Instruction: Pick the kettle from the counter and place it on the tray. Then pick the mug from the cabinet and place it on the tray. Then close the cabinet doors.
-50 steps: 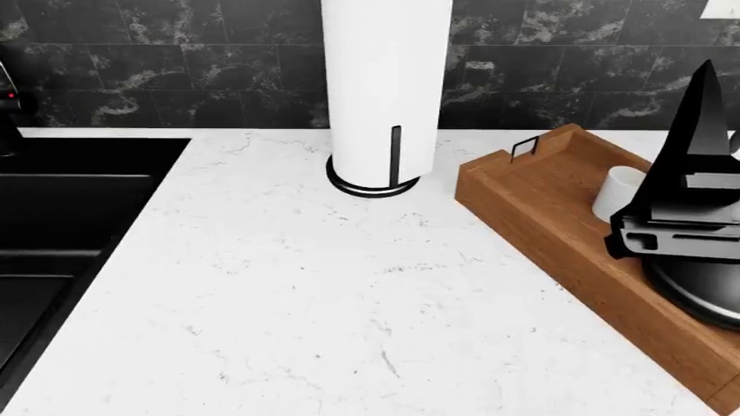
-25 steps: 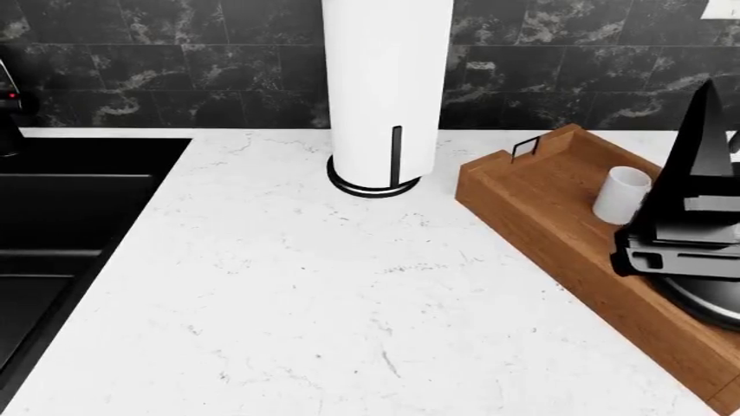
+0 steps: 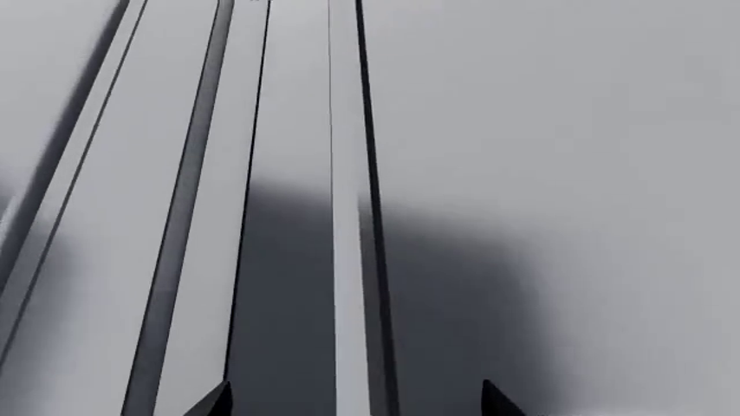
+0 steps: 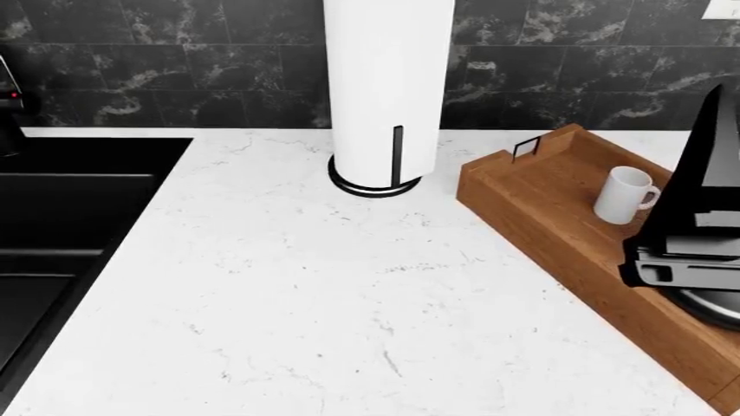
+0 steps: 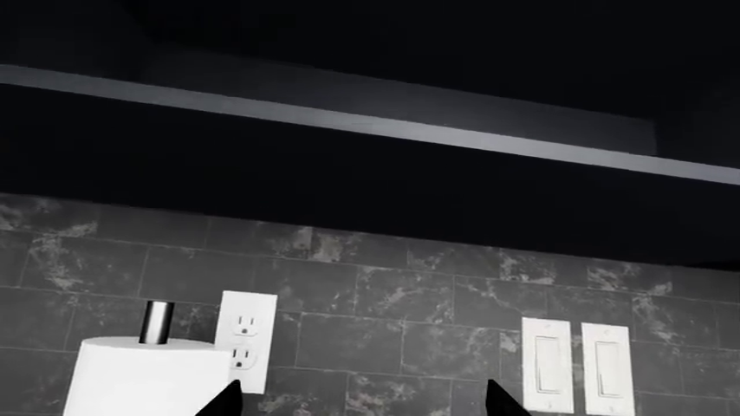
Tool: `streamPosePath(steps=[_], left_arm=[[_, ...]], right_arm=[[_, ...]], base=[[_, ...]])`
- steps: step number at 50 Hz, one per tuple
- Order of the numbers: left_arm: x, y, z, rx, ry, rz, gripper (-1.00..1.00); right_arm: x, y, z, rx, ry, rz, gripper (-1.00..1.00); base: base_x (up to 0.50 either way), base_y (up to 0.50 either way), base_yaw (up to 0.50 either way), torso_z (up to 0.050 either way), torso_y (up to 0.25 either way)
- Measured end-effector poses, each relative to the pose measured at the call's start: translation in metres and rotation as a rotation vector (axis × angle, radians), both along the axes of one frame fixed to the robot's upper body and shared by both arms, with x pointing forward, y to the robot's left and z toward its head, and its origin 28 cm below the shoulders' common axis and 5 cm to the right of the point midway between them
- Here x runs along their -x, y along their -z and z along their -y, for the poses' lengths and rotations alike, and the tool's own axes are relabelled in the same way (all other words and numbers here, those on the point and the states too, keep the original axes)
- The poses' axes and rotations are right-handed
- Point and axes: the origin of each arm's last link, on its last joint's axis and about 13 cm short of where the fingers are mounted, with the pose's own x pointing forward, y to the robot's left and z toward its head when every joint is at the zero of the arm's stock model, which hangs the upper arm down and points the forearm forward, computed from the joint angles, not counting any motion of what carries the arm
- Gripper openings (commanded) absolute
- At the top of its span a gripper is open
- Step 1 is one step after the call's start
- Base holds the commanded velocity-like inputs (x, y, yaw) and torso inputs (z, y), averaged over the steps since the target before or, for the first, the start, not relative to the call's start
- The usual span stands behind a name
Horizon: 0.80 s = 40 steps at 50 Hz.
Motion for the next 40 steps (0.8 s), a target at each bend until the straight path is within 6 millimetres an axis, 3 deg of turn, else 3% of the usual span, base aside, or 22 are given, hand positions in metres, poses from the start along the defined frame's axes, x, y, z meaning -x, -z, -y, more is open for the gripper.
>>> streamPosePath(steps=[28,40], left_arm=[[-0.015,-0.002,0.012,-0.188,-0.250,0.069,1.00],[-0.035,0.002,0.019,-0.285,-0.342,0.119,1.00]], right_arm=[[-0.001,0.000,0.000,0.012,-0.009,0.012,1.00],[-0.001,0.001,0.000,0.015,-0.012,0.011,1.00]], base=[[0.00,0.00,0.00,0.000,0.000],[0.00,0.00,0.00,0.000,0.000]])
